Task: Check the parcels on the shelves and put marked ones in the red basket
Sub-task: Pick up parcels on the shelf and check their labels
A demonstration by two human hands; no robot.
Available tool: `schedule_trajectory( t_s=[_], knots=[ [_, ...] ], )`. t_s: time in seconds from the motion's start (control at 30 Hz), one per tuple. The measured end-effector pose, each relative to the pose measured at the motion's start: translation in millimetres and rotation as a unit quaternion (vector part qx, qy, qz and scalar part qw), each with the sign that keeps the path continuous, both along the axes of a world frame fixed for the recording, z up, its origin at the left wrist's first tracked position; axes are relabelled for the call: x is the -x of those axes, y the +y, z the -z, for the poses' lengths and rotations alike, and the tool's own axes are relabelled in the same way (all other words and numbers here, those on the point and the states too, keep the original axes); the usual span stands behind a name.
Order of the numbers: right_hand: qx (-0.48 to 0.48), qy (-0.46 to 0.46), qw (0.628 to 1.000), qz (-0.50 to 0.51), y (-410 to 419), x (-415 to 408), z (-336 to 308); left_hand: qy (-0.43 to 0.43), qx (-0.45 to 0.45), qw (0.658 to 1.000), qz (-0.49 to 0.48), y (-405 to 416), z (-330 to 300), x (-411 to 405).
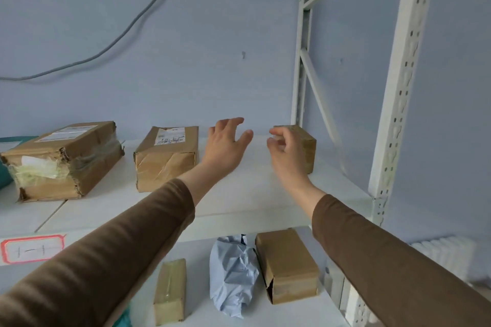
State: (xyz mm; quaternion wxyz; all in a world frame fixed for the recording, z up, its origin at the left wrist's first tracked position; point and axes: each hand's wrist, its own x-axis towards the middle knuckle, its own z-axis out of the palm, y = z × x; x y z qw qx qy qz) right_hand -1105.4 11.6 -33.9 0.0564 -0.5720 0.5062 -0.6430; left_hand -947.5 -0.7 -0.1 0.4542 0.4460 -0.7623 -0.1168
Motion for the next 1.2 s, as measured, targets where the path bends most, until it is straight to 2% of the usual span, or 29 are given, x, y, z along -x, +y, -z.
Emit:
schedule_trajectory(
  t_s=[0.1, 0.23, 0.4, 0.5, 0.67, 0.83, 1.0, 1.1, 1.2],
  knots=[
    [-0.007, -0.043, 0.997, 0.064, 0, 44, 1, 0.039, -0.110, 0.990, 0.076, -4, 10, 43],
    [-0.100, -0.121, 0.985, 0.075, -12, 91, 8, 0.118, -0.220, 0.957, 0.148, -9, 18, 84],
    [-0.224, -0.201, 0.953, -0.041, -26, 110, 9, 0.207, -0.317, 0.900, 0.217, -14, 18, 113],
    [-0.252, -0.213, 0.939, -0.096, -26, 105, 9, 0.235, -0.344, 0.879, 0.232, -15, 21, 119],
    [-0.195, -0.262, 0.939, -0.106, -9, 88, 14, 0.304, -0.316, 0.872, 0.216, -17, 37, 108],
    [-0.092, -0.269, 0.951, -0.125, 37, 57, 22, 0.405, -0.257, 0.851, 0.212, 28, 51, 82],
    [-0.034, -0.266, 0.948, -0.168, 101, 36, 36, 0.392, -0.176, 0.877, 0.215, 89, 67, 55],
    [-0.046, -0.342, 0.909, -0.233, 138, 31, 49, 0.340, -0.133, 0.905, 0.217, 124, 80, 35],
    [-0.116, -0.436, 0.835, -0.314, 171, 34, 62, 0.292, -0.077, 0.931, 0.207, 160, 89, 20]
  ],
)
